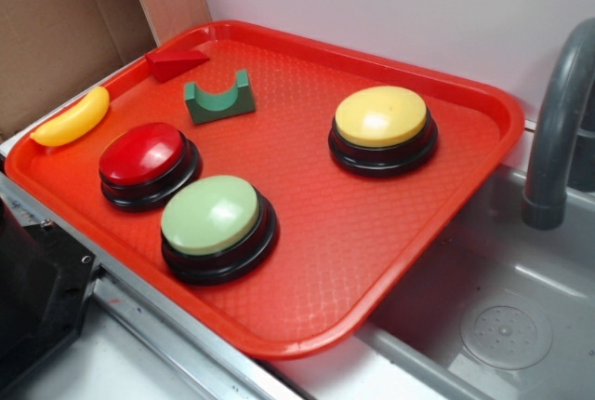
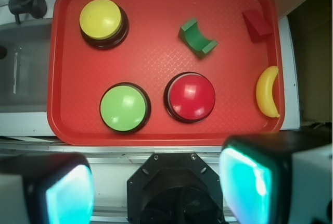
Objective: Push the yellow button.
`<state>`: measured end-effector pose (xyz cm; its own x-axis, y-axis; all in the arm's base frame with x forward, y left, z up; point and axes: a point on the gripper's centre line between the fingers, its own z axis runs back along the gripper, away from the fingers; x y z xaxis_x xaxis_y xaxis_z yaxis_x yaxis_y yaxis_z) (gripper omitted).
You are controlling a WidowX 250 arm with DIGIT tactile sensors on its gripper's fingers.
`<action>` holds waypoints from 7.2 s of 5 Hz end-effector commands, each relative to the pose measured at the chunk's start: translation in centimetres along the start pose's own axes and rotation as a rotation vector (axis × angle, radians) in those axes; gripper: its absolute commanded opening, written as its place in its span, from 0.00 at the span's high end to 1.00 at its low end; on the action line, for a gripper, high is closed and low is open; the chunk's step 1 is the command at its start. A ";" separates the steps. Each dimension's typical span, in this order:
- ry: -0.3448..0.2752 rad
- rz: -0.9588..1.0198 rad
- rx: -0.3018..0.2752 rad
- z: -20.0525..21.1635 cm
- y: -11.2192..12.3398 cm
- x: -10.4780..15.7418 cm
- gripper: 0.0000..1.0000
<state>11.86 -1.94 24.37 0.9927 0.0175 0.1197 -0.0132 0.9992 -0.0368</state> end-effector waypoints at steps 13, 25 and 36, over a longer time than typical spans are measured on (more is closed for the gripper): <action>-0.025 -0.393 -0.010 -11.4 -6.4 14.3 0.00; 0.013 -0.374 0.042 -18.4 -7.2 15.6 0.00; -0.040 -0.372 -0.009 -10.0 -5.3 12.1 0.00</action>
<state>25.42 -7.12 14.80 0.9298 -0.3504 0.1122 0.3526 0.9358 0.0004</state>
